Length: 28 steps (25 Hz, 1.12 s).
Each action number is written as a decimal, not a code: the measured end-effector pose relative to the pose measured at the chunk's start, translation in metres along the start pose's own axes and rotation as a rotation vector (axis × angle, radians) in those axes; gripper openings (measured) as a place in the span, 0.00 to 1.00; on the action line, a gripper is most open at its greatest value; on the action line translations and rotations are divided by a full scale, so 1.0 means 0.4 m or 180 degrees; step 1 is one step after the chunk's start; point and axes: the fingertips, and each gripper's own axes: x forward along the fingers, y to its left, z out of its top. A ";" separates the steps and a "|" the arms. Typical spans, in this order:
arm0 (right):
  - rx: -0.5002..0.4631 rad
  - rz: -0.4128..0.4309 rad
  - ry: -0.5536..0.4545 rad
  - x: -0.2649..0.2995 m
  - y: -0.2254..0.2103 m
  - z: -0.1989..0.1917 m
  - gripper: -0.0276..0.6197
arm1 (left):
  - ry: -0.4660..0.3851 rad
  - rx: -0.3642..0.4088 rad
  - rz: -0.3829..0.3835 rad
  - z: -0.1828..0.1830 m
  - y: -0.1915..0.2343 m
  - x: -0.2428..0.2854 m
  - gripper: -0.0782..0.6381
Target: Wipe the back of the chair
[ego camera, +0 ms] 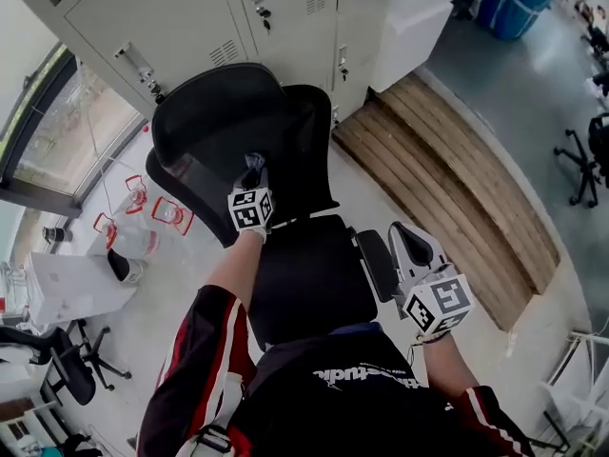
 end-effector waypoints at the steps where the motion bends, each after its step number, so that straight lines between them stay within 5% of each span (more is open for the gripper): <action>1: 0.0013 -0.0050 0.0000 -0.013 -0.018 -0.004 0.06 | 0.0011 0.0018 -0.0061 0.001 -0.032 0.019 0.19; 20: 0.0204 -0.0544 0.0011 -0.146 -0.142 -0.047 0.06 | -0.0035 0.0130 -0.1074 0.054 -0.478 0.166 0.19; 28: 0.0075 -0.0173 -0.0015 -0.098 -0.038 -0.017 0.06 | -0.0137 -0.0015 -0.0761 0.053 -0.307 -0.004 0.19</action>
